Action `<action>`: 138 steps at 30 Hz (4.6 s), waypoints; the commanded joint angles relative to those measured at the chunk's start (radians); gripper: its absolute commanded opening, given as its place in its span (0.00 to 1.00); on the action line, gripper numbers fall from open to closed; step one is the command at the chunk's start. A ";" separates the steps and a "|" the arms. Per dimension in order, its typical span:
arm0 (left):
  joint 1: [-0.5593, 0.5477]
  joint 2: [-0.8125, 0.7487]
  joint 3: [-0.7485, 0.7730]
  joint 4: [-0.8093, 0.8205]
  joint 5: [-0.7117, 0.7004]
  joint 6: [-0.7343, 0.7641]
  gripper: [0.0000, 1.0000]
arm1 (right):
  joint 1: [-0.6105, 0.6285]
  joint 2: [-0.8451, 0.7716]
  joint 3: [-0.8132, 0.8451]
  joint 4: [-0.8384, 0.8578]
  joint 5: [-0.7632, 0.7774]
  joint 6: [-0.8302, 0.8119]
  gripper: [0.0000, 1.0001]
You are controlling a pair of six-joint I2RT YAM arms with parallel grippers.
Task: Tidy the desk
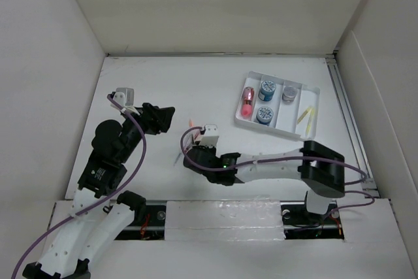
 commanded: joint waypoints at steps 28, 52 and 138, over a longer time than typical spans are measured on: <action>-0.003 0.024 0.027 0.041 0.050 -0.004 0.60 | -1.326 -0.694 -0.471 0.126 -0.757 -0.229 0.05; -0.003 0.038 0.029 0.040 0.039 -0.001 0.61 | -1.624 -0.443 -0.443 0.280 -0.905 -0.183 0.32; -0.003 -0.050 0.018 0.015 -0.106 -0.023 0.53 | -1.435 -0.218 -0.147 0.065 -0.608 -0.354 0.14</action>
